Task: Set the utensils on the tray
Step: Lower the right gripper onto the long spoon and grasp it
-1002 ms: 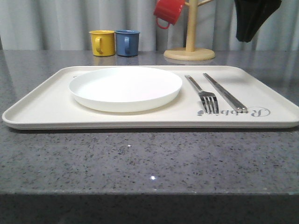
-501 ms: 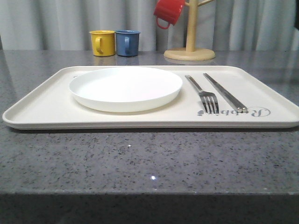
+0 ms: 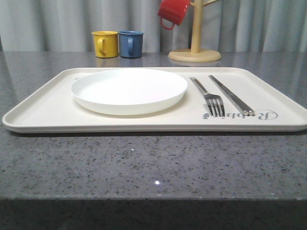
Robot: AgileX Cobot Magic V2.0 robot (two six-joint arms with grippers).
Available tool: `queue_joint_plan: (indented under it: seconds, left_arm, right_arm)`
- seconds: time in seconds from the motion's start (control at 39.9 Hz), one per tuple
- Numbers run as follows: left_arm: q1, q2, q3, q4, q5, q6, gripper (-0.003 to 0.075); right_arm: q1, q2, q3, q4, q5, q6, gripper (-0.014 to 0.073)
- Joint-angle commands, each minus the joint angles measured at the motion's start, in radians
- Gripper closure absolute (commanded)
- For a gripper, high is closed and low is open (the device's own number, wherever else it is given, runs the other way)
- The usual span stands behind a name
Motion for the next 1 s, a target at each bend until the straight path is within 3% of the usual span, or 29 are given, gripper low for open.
queue_joint_plan:
  seconds: [0.0, 0.08, 0.38, 0.6, 0.98]
  left_arm:
    - [0.002, -0.016, -0.025, -0.009, -0.083, -0.008, 0.0738]
    - [0.002, -0.016, -0.025, -0.009, -0.083, -0.008, 0.0738]
    - [0.002, -0.016, -0.025, -0.009, -0.083, -0.008, 0.0738]
    - [0.002, -0.016, -0.025, -0.009, -0.083, -0.008, 0.0738]
    - [0.002, -0.016, -0.025, -0.009, -0.083, -0.008, 0.0738]
  right_arm:
    - [-0.011, -0.05, -0.019, -0.057, 0.093, -0.016, 0.023]
    - [-0.011, -0.041, -0.019, -0.072, 0.093, -0.016, 0.018]
    - [-0.011, 0.026, -0.016, -0.06, 0.093, -0.016, 0.018]
    - [-0.011, 0.083, -0.016, -0.052, 0.093, -0.017, 0.0237]
    - [-0.011, 0.152, -0.016, -0.051, 0.091, -0.024, 0.0244]
